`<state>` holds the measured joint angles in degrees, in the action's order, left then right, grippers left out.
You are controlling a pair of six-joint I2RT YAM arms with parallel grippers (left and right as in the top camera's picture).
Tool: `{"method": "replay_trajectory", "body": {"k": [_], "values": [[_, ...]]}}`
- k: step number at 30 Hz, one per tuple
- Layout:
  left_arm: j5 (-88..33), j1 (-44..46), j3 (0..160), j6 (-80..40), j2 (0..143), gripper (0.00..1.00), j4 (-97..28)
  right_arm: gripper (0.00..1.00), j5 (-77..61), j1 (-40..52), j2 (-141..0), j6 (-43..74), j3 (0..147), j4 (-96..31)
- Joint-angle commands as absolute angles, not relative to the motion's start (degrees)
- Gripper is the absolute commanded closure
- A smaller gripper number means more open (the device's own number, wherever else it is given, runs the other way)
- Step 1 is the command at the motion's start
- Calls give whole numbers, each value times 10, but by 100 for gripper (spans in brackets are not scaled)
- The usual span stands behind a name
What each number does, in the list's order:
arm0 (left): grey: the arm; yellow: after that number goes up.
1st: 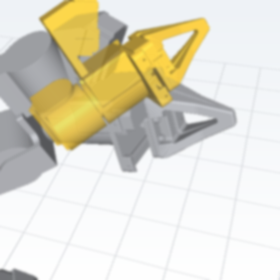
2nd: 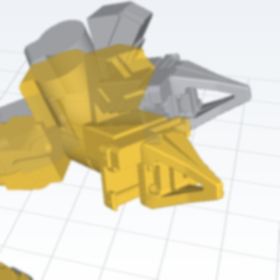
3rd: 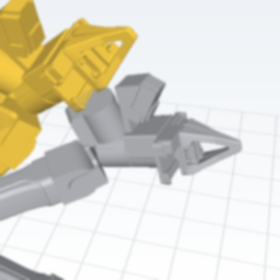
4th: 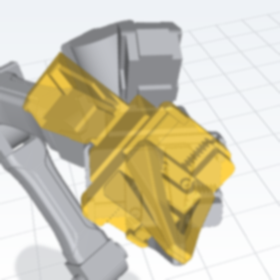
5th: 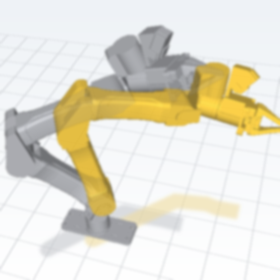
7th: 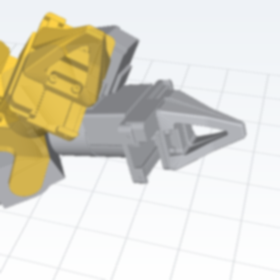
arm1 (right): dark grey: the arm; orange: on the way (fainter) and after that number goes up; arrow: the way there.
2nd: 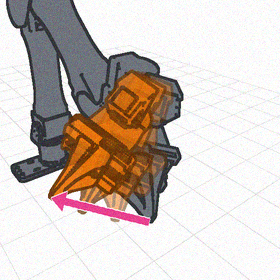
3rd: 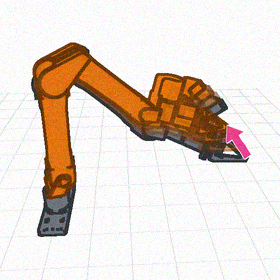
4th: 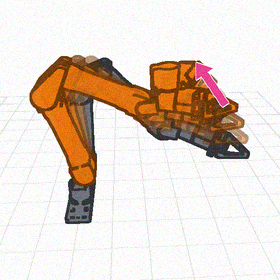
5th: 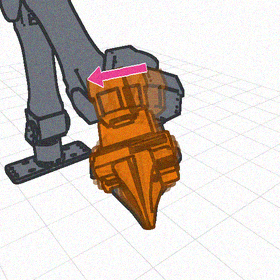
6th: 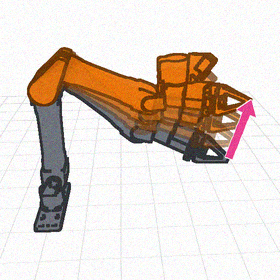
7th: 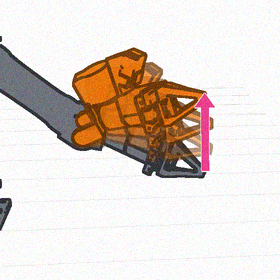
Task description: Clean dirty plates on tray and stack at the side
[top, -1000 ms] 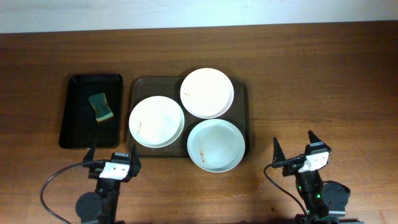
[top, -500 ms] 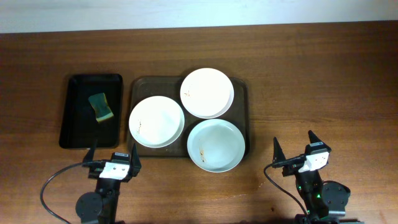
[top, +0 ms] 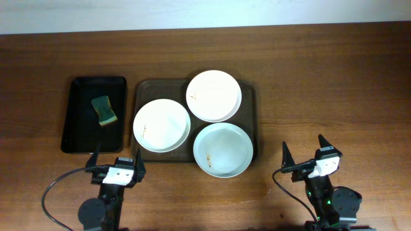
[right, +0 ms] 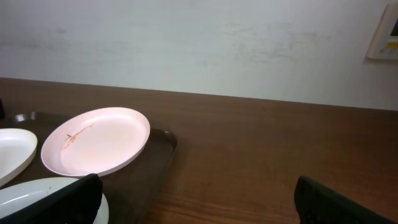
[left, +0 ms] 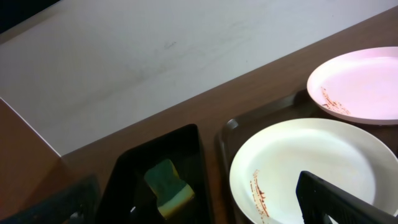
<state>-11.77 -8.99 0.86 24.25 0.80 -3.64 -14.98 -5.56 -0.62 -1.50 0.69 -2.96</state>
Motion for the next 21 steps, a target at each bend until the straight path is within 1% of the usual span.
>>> {"method": "replay_trajectory", "body": {"k": [1, 21], "values": [[-113, -93, 5, 248, 4, 1, -36, 2, -157, -52, -5, -11, 3, -31], [-113, -93, 5, 248, 4, 1, -36, 2, -144, -53, -5, -11, 3, -26]]}}
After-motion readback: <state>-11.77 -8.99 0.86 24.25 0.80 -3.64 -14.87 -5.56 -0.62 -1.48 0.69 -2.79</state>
